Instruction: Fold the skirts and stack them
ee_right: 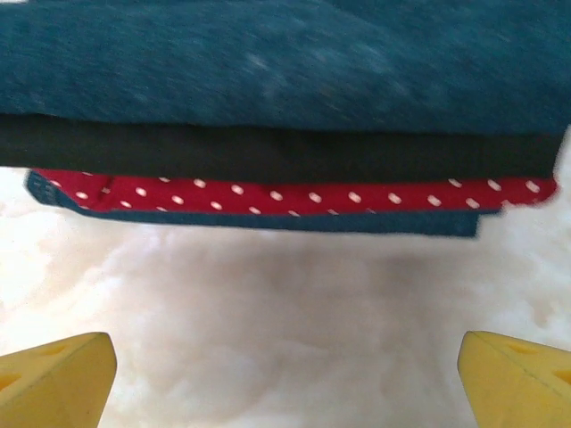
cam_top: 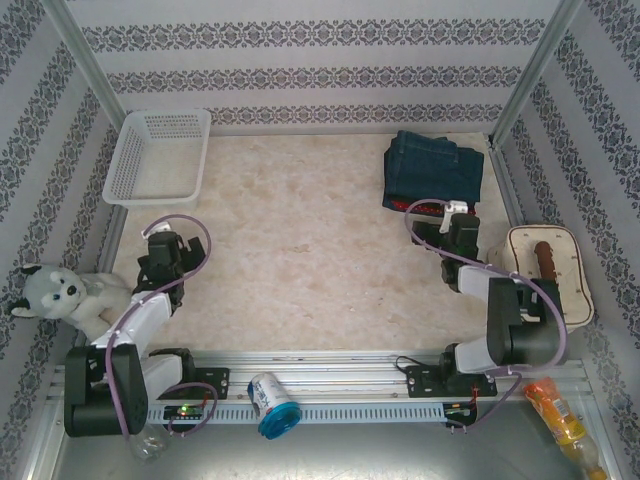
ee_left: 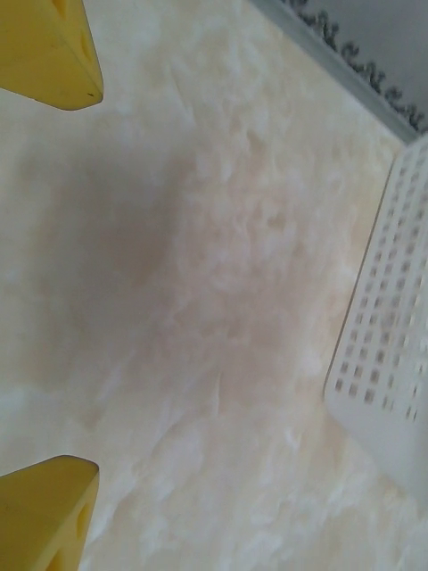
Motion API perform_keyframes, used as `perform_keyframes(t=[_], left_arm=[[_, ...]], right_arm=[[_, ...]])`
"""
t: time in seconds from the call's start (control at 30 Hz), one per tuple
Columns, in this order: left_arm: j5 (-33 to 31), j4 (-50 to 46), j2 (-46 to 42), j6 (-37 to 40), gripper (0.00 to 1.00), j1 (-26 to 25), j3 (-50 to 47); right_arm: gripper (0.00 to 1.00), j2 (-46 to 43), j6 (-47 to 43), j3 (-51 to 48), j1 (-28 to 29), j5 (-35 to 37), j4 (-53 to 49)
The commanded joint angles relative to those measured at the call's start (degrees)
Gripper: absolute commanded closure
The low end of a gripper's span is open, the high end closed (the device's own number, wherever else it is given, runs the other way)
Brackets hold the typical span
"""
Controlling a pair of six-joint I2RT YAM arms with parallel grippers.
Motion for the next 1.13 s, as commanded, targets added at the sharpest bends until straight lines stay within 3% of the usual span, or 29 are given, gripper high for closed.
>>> perform_keyframes(t=[0.0, 0.07, 0.1, 0.2, 0.5, 0.6, 0.67, 0.73, 0.8, 0.87, 0.9, 1.1], left_arm=[[4.5, 11.4, 1.5, 2.8, 0.00, 0.7, -1.4], [4.8, 16.2, 2.7, 3.3, 0.00, 0.7, -2.9], [5.4, 19.3, 3.6, 3.6, 0.00, 0.7, -3.6], [8.1, 27.4, 7.9, 4.6, 0.00, 0.8, -4.2], [14.7, 53.6, 22.5, 7.5, 0.00, -0.1, -7.2], [11.0, 63.9, 31.0, 9.7, 0.01, -2.7, -7.2], [7.4, 46.9, 25.6, 9.0, 0.00, -3.7, -3.2], [1.9, 51.1, 29.3, 12.4, 0.00, -6.9, -1.5], [1.4, 43.8, 27.3, 11.3, 0.00, -7.2, -0.2], [1.3, 49.6, 28.9, 12.1, 0.00, -7.2, -1.2], [1.3, 45.8, 27.7, 11.4, 0.00, -7.3, -0.5], [1.3, 48.6, 28.6, 11.9, 0.00, -7.2, -1.1]], right_arm=[[0.02, 1.3, -4.9, -5.2, 2.7, -3.1, 19.4], [0.02, 3.5, -4.9, -10.3, 3.2, -2.2, 30.1], [0.02, 3.8, -4.8, -10.1, 3.3, -1.6, 30.3], [0.02, 3.7, -2.8, -3.7, 3.5, 4.1, 19.1], [0.02, 3.4, -2.4, -4.5, 3.4, 5.8, 20.3], [0.02, 3.3, -2.3, -4.6, 3.4, 5.8, 20.3], [0.02, 3.3, -2.4, -4.6, 3.4, 5.8, 20.3], [0.02, 3.3, -2.4, -4.6, 3.5, 5.7, 20.3], [0.02, 3.3, -2.5, -4.5, 3.5, 5.6, 20.3], [0.02, 3.7, -3.0, -3.9, 3.5, 4.0, 19.5], [0.02, 3.8, -2.8, -3.8, 3.4, 3.7, 19.4], [0.02, 3.4, -2.8, -4.2, 3.1, 3.4, 19.7]])
